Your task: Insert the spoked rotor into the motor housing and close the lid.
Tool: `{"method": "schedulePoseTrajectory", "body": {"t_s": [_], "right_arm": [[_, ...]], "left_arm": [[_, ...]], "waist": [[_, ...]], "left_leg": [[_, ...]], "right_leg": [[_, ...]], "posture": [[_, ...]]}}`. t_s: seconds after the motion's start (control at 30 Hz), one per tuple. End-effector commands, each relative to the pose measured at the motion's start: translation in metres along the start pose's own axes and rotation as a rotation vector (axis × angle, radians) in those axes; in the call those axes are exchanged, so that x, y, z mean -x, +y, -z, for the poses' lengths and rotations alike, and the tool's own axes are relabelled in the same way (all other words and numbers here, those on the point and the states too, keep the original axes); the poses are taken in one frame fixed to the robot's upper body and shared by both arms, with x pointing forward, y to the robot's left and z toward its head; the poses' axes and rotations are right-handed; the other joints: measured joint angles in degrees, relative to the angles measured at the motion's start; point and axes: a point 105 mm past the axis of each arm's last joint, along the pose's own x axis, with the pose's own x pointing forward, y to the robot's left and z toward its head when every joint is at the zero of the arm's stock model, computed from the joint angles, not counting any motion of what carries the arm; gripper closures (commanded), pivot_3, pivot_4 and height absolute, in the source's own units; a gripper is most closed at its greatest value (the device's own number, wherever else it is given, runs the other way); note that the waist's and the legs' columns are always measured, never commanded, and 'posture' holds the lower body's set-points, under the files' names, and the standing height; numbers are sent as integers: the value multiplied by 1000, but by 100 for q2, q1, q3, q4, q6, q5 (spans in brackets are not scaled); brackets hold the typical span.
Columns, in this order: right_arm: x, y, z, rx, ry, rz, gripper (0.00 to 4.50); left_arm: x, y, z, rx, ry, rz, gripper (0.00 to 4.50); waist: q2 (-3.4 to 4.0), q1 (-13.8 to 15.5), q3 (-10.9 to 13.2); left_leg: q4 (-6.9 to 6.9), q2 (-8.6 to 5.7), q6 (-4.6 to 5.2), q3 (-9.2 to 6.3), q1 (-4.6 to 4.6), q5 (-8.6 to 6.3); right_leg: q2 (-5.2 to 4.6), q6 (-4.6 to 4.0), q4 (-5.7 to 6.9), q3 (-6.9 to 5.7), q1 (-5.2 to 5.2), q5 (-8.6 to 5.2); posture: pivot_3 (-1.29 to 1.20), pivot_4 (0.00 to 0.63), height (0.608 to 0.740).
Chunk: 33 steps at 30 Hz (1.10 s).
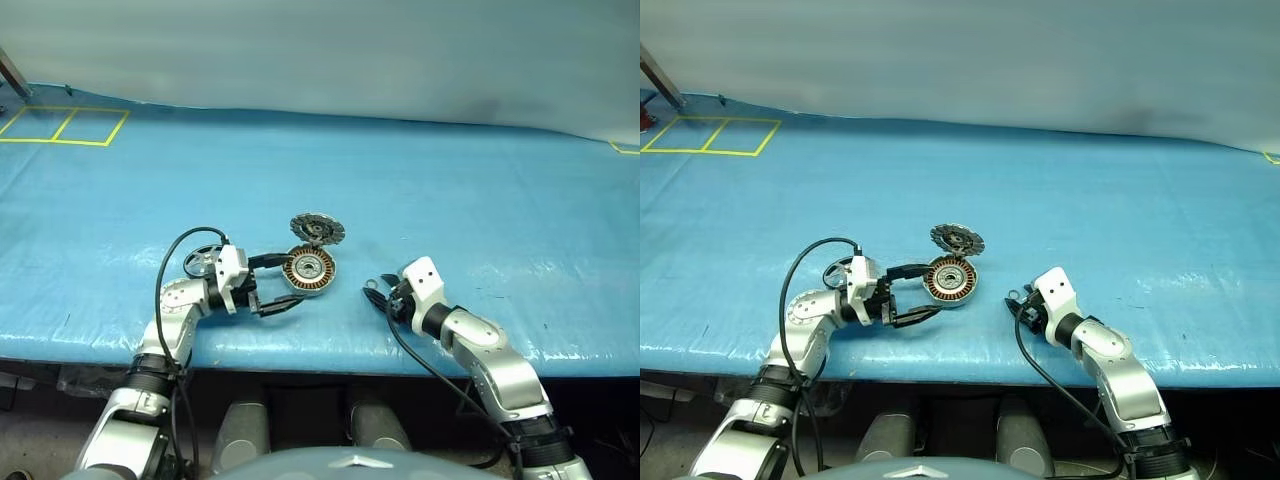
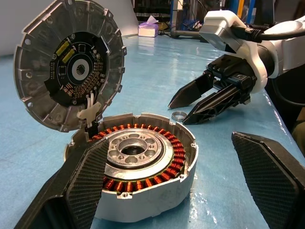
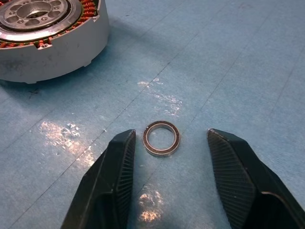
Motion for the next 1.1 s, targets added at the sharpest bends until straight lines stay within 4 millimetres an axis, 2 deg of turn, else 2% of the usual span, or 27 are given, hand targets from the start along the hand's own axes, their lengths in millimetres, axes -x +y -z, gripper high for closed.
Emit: {"method": "schedulePoseTrajectory", "body": {"t_s": [0.03, 0.1, 0.33, 0.47, 0.73, 0.9, 1.1], "right_arm": [[2, 0, 3, 5, 14, 2, 3147], [2, 0, 3, 8, 15, 0, 3744], [0, 10, -11, 42, -21, -39, 3744], [-4, 21, -42, 91, -107, -100, 3744], [-9, 43, -75, 156, -190, -224, 3744], [-17, 55, -77, 155, -195, -284, 3744], [-31, 67, -82, 159, -204, -337, 3744]], "left_arm": [[2, -1, -5, -15, -26, -1, 0], [3, -1, -4, -12, -23, -3, 0], [8, -3, 1, -6, -11, -20, 0], [9, 0, 4, -14, -7, -54, 0], [8, 1, -7, -13, -68, -63, 0], [9, 1, -10, -16, -75, -62, 0], [12, 0, -13, -3, -81, -46, 0]], "waist": [[0, -1, 0], [-1, -2, -1], [-2, -7, -2], [-1, -19, -1], [-2, 3, -1], [-2, 2, -1], [-2, -13, -1]], "left_leg": [[-1, 1, -1, 0, 0, 0], [-2, 1, -1, 0, 0, -1], [-11, 2, -2, 3, 1, -1], [-15, 2, -2, 6, 0, -1], [-24, 3, -3, 8, -10, -2], [-26, 3, -1, 10, -53, -1], [-24, 2, -1, 11, -57, 0]], "right_leg": [[0, -1, 0, -1, 0, 0], [0, -2, 0, -2, -1, -1], [-3, -5, -2, -2, -6, -3], [-4, -6, -2, -3, -11, -4], [-5, -8, -12, -4, -21, -5], [-1, -24, -5, -4, -68, 5], [0, -20, -4, -4, -72, 3]], "posture": [[0, 150, 740], [0, 150, 740], [0, 150, 740], [0, 150, 740], [0, 150, 740], [0, 150, 740], [0, 150, 740]]}}
